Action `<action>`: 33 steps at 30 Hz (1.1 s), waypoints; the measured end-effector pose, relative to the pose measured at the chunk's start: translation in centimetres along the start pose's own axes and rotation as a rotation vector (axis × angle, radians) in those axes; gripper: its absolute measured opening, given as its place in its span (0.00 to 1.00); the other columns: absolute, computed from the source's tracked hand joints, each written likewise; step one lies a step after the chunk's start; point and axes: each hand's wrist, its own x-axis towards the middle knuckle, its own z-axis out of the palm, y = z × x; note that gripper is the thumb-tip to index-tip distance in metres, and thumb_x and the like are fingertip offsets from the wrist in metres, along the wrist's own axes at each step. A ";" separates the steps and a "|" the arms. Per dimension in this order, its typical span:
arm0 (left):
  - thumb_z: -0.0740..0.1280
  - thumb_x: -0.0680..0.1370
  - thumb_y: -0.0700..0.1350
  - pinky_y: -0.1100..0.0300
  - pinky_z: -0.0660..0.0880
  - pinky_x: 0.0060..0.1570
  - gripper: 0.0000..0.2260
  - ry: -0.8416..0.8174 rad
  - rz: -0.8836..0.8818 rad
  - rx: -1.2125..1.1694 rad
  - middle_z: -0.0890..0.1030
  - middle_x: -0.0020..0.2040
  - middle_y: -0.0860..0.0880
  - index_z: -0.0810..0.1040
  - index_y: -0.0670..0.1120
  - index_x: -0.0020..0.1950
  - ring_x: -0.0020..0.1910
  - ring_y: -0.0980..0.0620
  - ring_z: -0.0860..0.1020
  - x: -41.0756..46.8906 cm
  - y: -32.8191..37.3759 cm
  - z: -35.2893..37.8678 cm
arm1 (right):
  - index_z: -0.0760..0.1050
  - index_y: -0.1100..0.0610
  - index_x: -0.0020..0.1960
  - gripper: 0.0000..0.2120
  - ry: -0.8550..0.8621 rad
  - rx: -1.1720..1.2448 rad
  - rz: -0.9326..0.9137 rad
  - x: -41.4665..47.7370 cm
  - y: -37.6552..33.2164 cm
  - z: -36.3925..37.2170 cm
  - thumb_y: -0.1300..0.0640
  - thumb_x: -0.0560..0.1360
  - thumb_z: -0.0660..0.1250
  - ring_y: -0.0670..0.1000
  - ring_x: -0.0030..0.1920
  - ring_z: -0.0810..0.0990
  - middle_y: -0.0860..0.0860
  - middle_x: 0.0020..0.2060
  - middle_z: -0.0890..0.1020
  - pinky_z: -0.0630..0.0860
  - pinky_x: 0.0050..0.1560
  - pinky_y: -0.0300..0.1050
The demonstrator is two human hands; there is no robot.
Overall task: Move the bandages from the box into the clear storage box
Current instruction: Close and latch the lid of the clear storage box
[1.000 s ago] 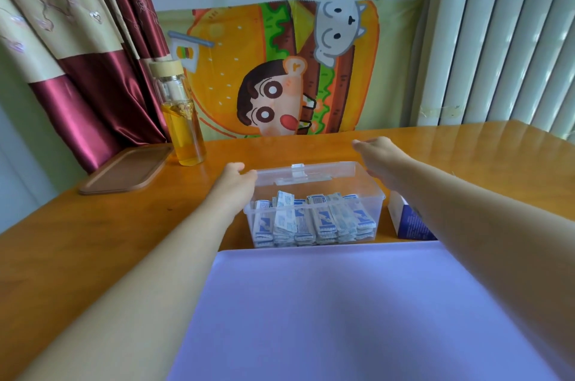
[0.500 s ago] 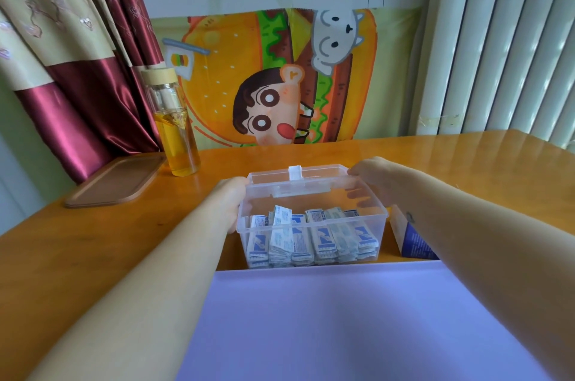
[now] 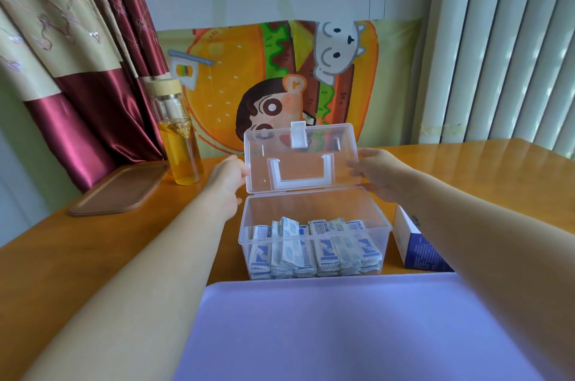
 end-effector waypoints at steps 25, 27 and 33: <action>0.55 0.80 0.59 0.48 0.63 0.68 0.25 -0.223 0.368 0.302 0.64 0.74 0.51 0.59 0.51 0.75 0.71 0.52 0.62 -5.9 2.2 -1.9 | 0.74 0.52 0.64 0.15 0.103 -0.635 -0.660 -7.8 -3.2 -1.3 0.55 0.78 0.62 0.51 0.62 0.72 0.51 0.63 0.75 0.64 0.56 0.38; 0.57 0.80 0.56 0.48 0.64 0.68 0.25 -0.204 0.392 0.332 0.62 0.74 0.51 0.57 0.53 0.75 0.71 0.51 0.63 -5.8 2.1 -1.8 | 0.74 0.52 0.64 0.15 0.143 -0.639 -0.636 -7.2 -3.7 -1.0 0.55 0.78 0.63 0.52 0.62 0.72 0.52 0.64 0.74 0.64 0.55 0.39; 0.53 0.83 0.51 0.51 0.61 0.71 0.20 -0.141 0.429 0.375 0.64 0.74 0.50 0.58 0.53 0.75 0.73 0.50 0.61 -3.4 2.0 -1.8 | 0.79 0.55 0.45 0.02 0.426 -0.505 -0.969 -8.8 -3.4 0.6 0.58 0.73 0.68 0.48 0.43 0.76 0.47 0.41 0.78 0.71 0.44 0.38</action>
